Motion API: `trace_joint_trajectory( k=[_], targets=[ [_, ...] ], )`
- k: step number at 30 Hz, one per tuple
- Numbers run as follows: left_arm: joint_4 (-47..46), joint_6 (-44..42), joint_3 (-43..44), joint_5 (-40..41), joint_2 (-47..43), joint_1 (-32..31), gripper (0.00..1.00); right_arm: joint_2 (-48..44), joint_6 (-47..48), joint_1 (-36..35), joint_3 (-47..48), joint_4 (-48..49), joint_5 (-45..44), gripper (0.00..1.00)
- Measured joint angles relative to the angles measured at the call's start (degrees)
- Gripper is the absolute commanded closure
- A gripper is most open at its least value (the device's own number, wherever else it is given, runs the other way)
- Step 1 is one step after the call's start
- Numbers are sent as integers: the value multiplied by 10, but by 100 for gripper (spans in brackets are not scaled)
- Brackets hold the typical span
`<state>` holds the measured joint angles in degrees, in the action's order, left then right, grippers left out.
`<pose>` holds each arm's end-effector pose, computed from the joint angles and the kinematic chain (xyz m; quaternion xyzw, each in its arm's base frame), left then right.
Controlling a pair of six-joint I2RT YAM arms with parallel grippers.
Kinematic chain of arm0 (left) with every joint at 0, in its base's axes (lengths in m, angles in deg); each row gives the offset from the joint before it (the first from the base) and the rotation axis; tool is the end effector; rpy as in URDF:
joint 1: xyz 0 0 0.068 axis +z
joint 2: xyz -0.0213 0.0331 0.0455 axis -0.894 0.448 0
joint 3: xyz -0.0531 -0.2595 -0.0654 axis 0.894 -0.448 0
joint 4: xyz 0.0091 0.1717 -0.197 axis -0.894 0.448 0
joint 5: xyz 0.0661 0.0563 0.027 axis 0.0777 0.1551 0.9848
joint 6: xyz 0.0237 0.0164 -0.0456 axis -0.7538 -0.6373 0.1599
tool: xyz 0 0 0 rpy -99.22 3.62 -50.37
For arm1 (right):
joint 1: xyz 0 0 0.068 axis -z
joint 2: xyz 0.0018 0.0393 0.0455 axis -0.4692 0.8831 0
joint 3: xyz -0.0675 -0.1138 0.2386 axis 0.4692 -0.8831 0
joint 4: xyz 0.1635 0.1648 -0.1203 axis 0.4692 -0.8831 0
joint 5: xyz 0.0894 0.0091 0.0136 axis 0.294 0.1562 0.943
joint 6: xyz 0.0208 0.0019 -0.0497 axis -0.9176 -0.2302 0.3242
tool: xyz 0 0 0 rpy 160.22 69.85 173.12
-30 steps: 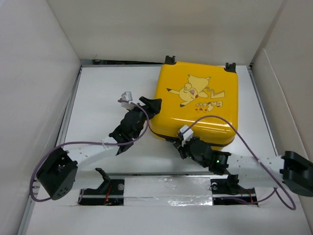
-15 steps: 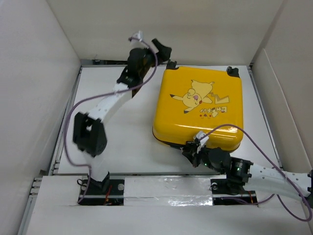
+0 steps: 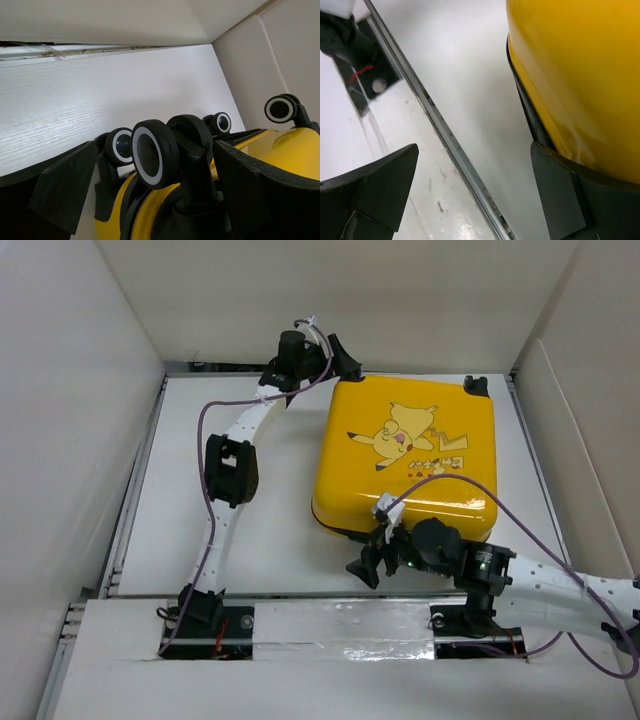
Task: Pack the luggage
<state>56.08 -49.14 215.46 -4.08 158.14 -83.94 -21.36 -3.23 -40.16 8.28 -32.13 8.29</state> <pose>0.5454 -0.2218 0.2795 0.0689 0.7504 -0.4443 0.4846 0.0705 0.1674 0.2588 -0.3499 0.7508 0.3444 0.4419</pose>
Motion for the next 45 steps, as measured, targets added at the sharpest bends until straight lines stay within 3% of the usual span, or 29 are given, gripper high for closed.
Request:
trace_joint_trajectory(
  k=[5,7,16,19,20,22,23,25,28,30,32,35,38,42,45],
  targets=[
    [-104,31,-73,-35,-14,4,1,37,32,17,116,-51,-38,0],
    [-143,51,-102,-48,-22,6,1,32,51,60,147,-59,-47,0],
    [-291,193,-177,-110,-22,6,2,-42,65,416,172,-74,-69,2],
    [-312,231,-182,-116,-19,4,8,-81,40,506,129,-75,-97,18],
    [-321,246,-182,-119,-15,4,11,-94,29,538,113,-76,-106,30],
    [-346,284,-182,-123,-5,4,24,-111,9,593,87,-81,-118,53],
    [-357,310,-182,-125,-1,4,29,-115,-3,617,77,-81,-122,70],
    [-374,384,-182,-135,8,3,53,-119,-24,663,63,-72,-122,75],
    [-425,440,-176,-144,18,4,80,-110,-39,725,58,-67,-105,76],
    [-436,473,-170,-131,26,-1,100,-105,-43,756,50,-63,-91,67],
    [-485,476,-170,-122,39,-3,100,-102,-45,775,29,-54,-80,57],
    [-522,489,-177,-113,44,-3,100,-91,-41,800,15,-19,-56,53],
    [-573,499,-221,-97,34,3,100,-20,-33,811,25,50,20,55],
    [-627,488,-350,-96,-38,33,100,136,-2,776,100,133,76,55],
    [-656,483,-495,-108,-125,76,100,225,10,725,160,165,92,54]
  ],
)
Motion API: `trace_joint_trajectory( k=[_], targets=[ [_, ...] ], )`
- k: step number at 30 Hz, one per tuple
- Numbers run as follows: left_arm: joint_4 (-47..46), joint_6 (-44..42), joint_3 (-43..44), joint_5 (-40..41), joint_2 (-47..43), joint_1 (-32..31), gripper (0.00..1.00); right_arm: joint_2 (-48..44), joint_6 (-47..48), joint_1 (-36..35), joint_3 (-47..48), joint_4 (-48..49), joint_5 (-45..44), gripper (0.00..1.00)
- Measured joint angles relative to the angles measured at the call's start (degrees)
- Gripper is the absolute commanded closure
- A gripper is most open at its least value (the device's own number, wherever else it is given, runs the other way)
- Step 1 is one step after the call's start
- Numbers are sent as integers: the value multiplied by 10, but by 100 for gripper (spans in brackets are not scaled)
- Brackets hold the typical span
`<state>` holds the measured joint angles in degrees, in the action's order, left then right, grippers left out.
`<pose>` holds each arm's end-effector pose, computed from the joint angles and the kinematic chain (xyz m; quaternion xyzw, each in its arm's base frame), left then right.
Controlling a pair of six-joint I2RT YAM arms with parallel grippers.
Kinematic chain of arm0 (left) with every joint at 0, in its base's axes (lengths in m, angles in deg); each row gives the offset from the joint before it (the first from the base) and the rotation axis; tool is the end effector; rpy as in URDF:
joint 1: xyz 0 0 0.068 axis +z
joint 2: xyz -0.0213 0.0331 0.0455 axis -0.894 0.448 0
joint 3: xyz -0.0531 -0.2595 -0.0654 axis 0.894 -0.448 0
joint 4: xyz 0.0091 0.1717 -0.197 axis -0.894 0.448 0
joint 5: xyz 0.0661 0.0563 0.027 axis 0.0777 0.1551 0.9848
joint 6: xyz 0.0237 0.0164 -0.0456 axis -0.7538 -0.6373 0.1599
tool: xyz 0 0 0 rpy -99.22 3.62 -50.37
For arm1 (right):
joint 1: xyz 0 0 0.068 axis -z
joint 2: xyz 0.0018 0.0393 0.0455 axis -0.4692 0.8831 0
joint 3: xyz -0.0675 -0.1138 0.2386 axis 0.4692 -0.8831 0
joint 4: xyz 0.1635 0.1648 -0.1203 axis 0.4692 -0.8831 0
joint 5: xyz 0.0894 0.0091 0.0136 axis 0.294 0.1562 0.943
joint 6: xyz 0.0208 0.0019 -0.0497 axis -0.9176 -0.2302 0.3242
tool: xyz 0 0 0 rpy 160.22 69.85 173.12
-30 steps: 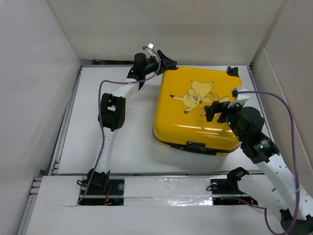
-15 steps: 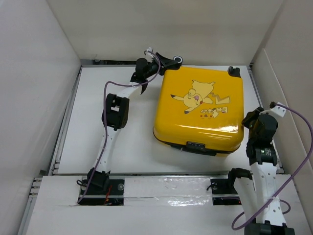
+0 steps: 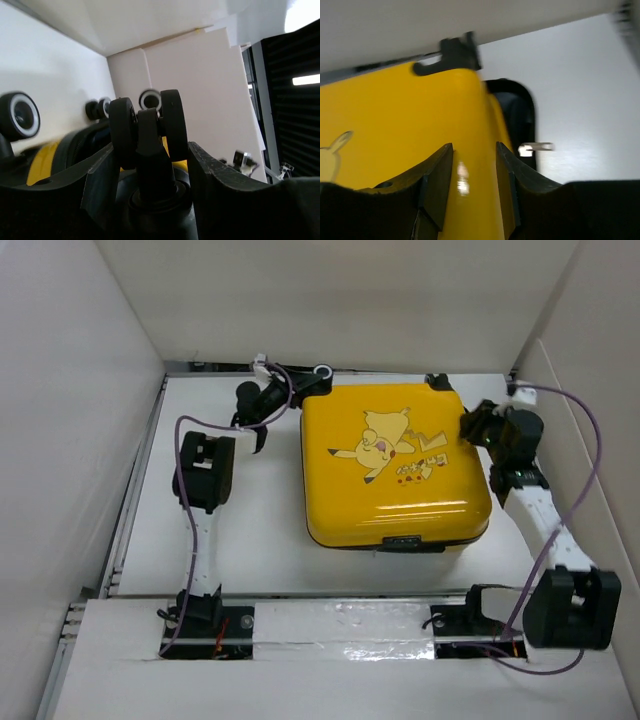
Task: Pack the luggage
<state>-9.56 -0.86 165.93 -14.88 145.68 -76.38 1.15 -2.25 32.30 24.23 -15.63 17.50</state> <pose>0.4888 -0.1352 0.2160 -0.0878 0.5985 -0.6949 0.3888 0.2695 -0.0177 0.3079 0.0994 0.7705 0.0821 0.6242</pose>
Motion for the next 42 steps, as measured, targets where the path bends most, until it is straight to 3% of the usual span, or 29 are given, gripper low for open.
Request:
trace_joint_trajectory(
  k=[5,10,18,20,21,22,24,28,32,36,42],
  targets=[
    [-14,-17,-184,-12,-126,64,100,172,23,-99,172,-8,50,49],
    [-15,-21,-269,-11,-197,97,100,326,35,-175,359,-56,138,37],
    [20,-64,-362,36,-349,97,100,367,87,-178,524,-155,214,19],
    [61,-100,-365,51,-400,96,100,311,90,-171,481,-145,207,23],
    [78,-117,-365,59,-423,94,100,264,88,-166,429,-133,198,49],
    [96,-132,-360,65,-442,92,100,209,82,-160,375,-129,187,69],
    [132,-158,-331,74,-461,86,100,84,58,-146,262,-111,158,100],
    [188,-191,-263,76,-448,79,100,-212,18,-142,45,-100,59,100],
    [209,-204,-248,78,-415,77,100,-382,14,-141,-24,-180,-48,100],
    [207,-199,-249,76,-367,84,100,-449,-14,-128,-82,-262,-98,100],
    [168,-185,-287,74,-349,92,100,-429,-55,-130,-121,-319,-80,100]
  ],
)
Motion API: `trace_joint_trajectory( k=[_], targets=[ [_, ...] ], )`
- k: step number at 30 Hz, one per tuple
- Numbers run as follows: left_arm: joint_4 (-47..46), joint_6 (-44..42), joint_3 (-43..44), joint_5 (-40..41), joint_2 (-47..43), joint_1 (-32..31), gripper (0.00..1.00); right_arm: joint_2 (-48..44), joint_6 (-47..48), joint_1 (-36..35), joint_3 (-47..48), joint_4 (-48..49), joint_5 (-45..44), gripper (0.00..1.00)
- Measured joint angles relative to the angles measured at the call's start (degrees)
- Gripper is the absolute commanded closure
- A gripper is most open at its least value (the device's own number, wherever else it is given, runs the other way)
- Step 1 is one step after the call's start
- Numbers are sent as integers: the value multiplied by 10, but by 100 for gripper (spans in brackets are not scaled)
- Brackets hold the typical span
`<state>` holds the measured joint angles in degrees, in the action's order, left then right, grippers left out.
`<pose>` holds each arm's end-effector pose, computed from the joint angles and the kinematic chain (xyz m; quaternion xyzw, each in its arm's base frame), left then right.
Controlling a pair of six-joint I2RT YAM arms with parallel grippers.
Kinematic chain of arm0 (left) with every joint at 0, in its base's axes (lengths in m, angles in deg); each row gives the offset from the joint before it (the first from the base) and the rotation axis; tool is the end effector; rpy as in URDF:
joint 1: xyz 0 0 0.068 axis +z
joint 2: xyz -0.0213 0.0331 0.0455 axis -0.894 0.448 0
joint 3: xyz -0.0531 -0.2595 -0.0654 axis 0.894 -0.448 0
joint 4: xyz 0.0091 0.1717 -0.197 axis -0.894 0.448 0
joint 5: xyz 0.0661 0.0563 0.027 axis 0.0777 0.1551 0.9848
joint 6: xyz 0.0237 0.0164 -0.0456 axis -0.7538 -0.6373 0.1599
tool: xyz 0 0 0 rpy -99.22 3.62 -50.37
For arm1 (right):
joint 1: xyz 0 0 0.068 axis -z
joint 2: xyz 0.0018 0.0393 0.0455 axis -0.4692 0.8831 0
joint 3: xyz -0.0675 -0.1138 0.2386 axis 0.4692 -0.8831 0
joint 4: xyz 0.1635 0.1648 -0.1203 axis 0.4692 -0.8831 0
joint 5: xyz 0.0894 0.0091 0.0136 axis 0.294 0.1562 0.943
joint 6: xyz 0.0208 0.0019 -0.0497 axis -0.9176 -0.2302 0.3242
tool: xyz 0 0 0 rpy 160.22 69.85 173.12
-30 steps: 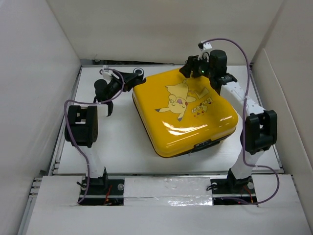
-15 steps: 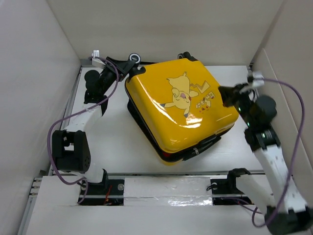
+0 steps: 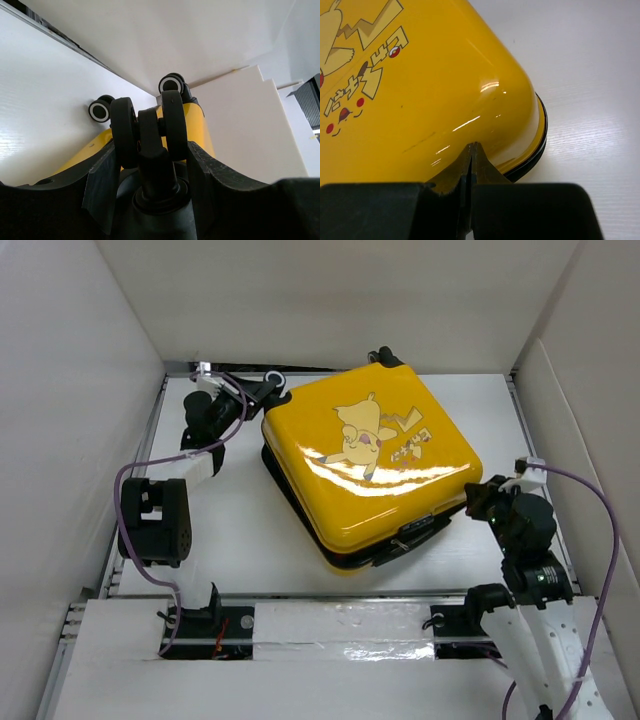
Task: Pack the luggage
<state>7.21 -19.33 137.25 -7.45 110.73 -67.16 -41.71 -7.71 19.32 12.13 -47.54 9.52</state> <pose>0.3798 -0.0431 0.2869 -0.1360 0.6416 -0.5465 0.5208 0.1106 0.0145 0.2996 0.0926 0.7777 0.1265 0.6087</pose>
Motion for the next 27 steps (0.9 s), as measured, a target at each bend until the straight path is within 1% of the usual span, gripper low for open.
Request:
trace_joint_trajectory(
  k=[2,4,6,8,10,11,16,18,20,21,23,24,26,27],
  targets=[
    [-18,6,-12,1,0,5,100,2,-4,-3,-3,6,11,100],
    [-34,11,-26,9,0,7,100,5,-6,-7,-19,32,19,100],
    [-43,14,-38,21,0,13,100,31,-5,-10,-32,57,36,100],
    [-45,19,-45,29,0,21,100,89,-2,-17,-40,64,66,100],
    [-47,22,-46,31,0,25,100,173,5,-35,-50,73,90,100],
    [-50,22,-45,33,0,25,100,212,9,-40,-45,93,94,100],
    [-17,20,4,50,7,38,100,348,42,-42,41,109,102,100],
    [-15,31,35,49,21,45,100,374,46,-43,54,130,102,100],
    [-12,46,61,44,34,48,100,368,46,-48,50,151,98,89],
    [-6,54,72,41,38,48,100,354,44,-49,40,163,95,77],
    [7,63,90,30,39,46,100,310,34,-43,2,193,97,65],
    [15,65,99,26,39,45,100,287,27,-40,-22,216,100,58],
    [28,68,115,17,39,44,100,249,19,-33,-67,247,112,56],
    [36,69,120,16,36,43,100,235,16,-30,-87,256,120,61]
  ],
)
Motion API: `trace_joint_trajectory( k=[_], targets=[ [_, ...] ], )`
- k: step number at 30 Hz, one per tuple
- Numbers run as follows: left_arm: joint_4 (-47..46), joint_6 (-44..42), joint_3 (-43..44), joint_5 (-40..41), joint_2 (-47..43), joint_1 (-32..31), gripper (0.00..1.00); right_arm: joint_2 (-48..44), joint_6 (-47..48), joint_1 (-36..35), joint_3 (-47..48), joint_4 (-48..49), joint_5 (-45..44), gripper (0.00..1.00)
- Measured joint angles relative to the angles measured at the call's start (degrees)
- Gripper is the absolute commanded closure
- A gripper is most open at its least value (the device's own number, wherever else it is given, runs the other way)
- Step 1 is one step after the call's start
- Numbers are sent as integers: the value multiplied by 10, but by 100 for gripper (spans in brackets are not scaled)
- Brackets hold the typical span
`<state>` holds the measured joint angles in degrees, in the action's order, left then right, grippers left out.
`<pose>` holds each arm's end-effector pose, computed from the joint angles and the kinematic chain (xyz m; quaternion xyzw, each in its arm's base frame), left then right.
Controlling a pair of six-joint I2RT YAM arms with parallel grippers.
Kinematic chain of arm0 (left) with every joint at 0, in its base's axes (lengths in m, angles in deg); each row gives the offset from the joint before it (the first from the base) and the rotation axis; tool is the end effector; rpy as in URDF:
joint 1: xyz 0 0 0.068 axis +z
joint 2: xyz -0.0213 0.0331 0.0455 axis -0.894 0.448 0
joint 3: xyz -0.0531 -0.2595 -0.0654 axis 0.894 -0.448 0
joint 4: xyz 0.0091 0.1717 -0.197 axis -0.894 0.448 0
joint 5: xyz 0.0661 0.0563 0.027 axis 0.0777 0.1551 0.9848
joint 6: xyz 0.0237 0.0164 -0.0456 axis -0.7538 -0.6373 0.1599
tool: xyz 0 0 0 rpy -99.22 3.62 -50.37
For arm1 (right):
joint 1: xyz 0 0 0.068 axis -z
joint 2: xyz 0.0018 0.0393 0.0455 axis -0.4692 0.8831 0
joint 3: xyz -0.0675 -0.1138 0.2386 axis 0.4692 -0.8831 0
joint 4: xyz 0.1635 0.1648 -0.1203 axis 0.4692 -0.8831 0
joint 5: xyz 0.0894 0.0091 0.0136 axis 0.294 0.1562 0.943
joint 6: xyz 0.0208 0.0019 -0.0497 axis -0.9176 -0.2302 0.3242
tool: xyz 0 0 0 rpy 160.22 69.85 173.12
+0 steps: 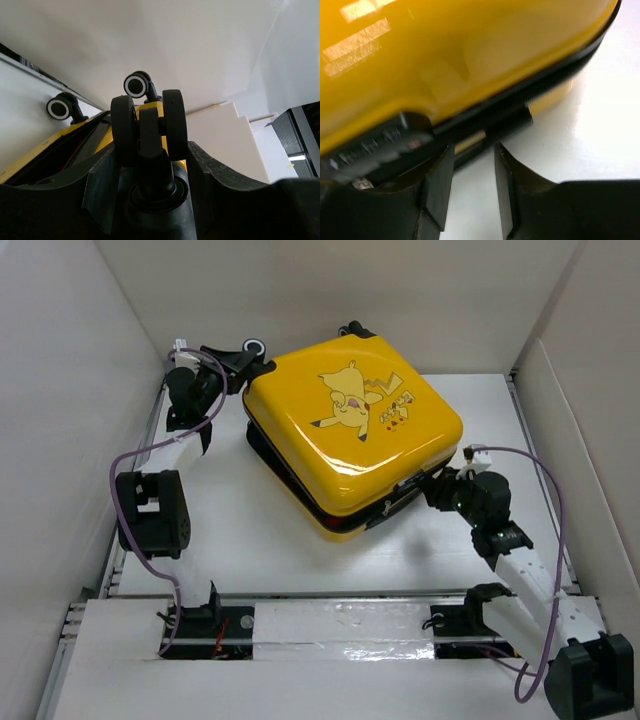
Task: Pack the luggage
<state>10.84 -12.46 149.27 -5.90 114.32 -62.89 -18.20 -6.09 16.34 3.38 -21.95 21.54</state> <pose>0.4100 -0.0136 0.3279 -0.1836 0.5995 -0.5607 0.5409 0.1863 0.0437 0.2376 0.0015 0.8171 0.2035 0.5394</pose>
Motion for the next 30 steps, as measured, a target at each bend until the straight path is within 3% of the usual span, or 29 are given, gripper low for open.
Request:
trace_joint_trajectory(
  k=[3,5,8,12,19,24,30],
  targets=[
    [31,-2,0,-2,-18,0,100,-31,1,3,-35,-11,27,88],
    [43,-5,-16,1,-44,0,100,-71,5,3,-45,-27,44,94],
    [47,-11,-67,10,-94,0,100,-148,16,-2,-52,-32,75,85],
    [35,-11,-116,21,-116,3,100,-190,40,-17,-53,-10,144,62],
    [30,-18,-130,31,-80,6,100,-104,74,-39,-53,6,215,70],
    [17,-15,-115,19,-24,11,100,-93,76,-40,-66,43,237,59],
    [-4,-3,-109,1,19,16,100,-60,80,-54,-70,87,255,59]
  ],
)
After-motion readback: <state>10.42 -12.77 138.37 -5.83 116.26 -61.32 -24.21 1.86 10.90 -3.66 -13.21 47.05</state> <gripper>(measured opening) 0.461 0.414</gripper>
